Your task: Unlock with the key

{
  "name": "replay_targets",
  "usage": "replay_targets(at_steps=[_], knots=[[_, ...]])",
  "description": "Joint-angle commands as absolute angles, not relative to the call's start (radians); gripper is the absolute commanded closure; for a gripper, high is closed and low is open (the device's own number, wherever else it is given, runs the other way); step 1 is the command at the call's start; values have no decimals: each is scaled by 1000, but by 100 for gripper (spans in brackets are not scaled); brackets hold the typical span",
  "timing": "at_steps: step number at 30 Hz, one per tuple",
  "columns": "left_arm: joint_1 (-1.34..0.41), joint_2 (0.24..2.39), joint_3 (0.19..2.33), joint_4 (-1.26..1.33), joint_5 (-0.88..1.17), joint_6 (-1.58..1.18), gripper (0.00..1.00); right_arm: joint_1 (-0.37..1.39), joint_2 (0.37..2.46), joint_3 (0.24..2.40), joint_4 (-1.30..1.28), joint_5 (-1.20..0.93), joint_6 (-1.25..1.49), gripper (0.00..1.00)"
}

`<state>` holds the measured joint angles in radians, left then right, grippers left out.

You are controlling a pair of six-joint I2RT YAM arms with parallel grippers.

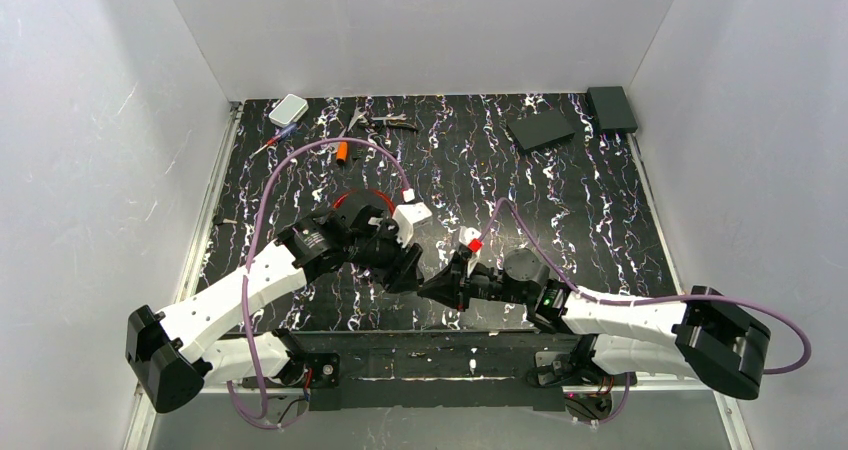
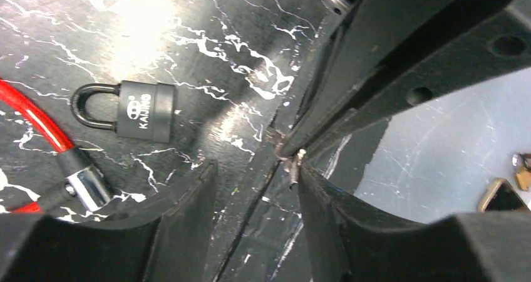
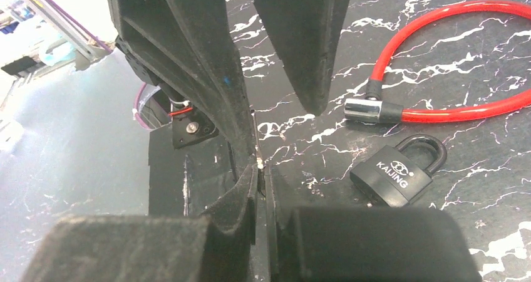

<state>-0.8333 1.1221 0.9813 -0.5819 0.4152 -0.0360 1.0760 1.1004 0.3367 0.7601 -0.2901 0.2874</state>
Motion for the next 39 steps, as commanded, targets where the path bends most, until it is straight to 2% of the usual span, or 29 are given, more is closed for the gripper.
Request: replay_targets(at_steps=[1, 8, 12, 22, 29, 39], knots=[[-834, 1116, 1014, -593, 306, -39, 48, 1081, 1070, 343, 775, -263, 334, 99], [-833, 1153, 1018, -614, 46, -53, 27, 1081, 966, 354, 545, -124, 366, 99], [-826, 1220, 1039, -660, -87, -73, 24, 1081, 888, 335, 485, -71, 397, 99], [-716, 1426, 1086, -725, -100, -104, 37, 1081, 772, 313, 364, -13, 439, 99], [-684, 1576, 1125, -748, -84, -107, 51, 1082, 704, 275, 366, -15, 431, 99], [-675, 1740, 1174, -790, -125, -117, 60, 1081, 603, 271, 281, -13, 407, 99]])
